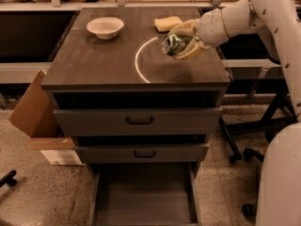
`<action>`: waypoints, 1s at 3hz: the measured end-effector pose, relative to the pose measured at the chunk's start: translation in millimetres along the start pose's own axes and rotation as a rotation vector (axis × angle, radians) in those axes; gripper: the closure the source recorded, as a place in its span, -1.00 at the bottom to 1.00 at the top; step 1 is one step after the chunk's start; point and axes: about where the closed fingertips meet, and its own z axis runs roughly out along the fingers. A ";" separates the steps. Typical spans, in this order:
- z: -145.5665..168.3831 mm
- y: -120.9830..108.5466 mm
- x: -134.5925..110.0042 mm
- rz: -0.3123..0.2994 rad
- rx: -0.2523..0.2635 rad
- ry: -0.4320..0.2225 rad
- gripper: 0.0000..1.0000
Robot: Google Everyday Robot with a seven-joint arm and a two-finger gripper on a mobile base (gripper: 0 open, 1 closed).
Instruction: Pick green can from bottom drawer and place on counter
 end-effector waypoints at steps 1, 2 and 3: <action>8.4 -5.1 9.5 0.037 -0.018 0.033 0.64; 17.6 -11.1 17.4 0.074 -0.045 0.067 0.01; 22.2 -16.6 19.9 0.089 -0.053 0.077 -0.46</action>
Offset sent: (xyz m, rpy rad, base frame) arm 0.0324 -0.0022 -0.0113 -0.0955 0.1009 -0.0733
